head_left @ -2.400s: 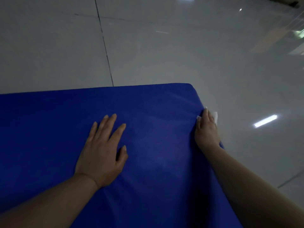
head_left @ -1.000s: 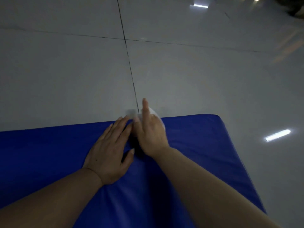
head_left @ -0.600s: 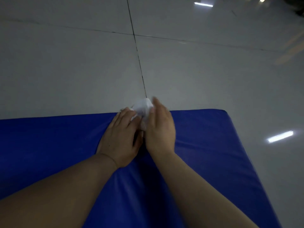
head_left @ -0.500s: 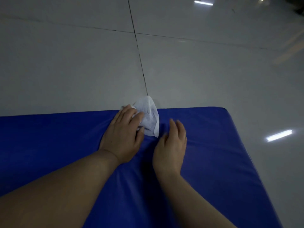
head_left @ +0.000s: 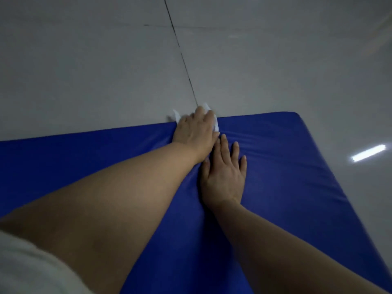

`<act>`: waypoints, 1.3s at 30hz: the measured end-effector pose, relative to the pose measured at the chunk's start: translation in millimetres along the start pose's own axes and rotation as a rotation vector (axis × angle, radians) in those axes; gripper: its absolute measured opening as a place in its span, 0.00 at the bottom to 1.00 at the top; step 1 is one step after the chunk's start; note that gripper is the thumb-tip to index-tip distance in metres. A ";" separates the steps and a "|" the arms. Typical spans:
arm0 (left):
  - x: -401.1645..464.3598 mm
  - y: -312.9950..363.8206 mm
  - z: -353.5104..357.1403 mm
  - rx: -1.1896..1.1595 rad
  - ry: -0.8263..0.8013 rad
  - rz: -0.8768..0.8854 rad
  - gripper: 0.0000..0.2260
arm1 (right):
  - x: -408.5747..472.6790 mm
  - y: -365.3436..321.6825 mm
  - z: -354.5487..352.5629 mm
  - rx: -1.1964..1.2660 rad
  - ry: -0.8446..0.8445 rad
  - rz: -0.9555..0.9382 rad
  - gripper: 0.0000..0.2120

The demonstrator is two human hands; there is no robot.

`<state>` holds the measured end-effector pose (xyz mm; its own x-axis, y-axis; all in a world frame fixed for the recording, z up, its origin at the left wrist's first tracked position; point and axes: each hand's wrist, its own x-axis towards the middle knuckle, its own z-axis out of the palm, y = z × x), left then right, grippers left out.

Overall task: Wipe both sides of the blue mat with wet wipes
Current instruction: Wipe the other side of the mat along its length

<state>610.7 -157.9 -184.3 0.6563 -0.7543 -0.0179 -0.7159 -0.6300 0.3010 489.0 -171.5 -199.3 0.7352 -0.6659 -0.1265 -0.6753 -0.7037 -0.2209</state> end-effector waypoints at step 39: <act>-124.8 -223.9 -47.8 -0.116 0.203 0.015 0.11 | -68.2 -162.5 71.6 0.156 0.334 -0.242 0.22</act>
<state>700.5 86.1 -203.9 0.6885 -0.7036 0.1759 -0.7015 -0.5845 0.4076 552.7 6.0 -224.0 0.7945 -0.5482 0.2610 -0.4505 -0.8205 -0.3519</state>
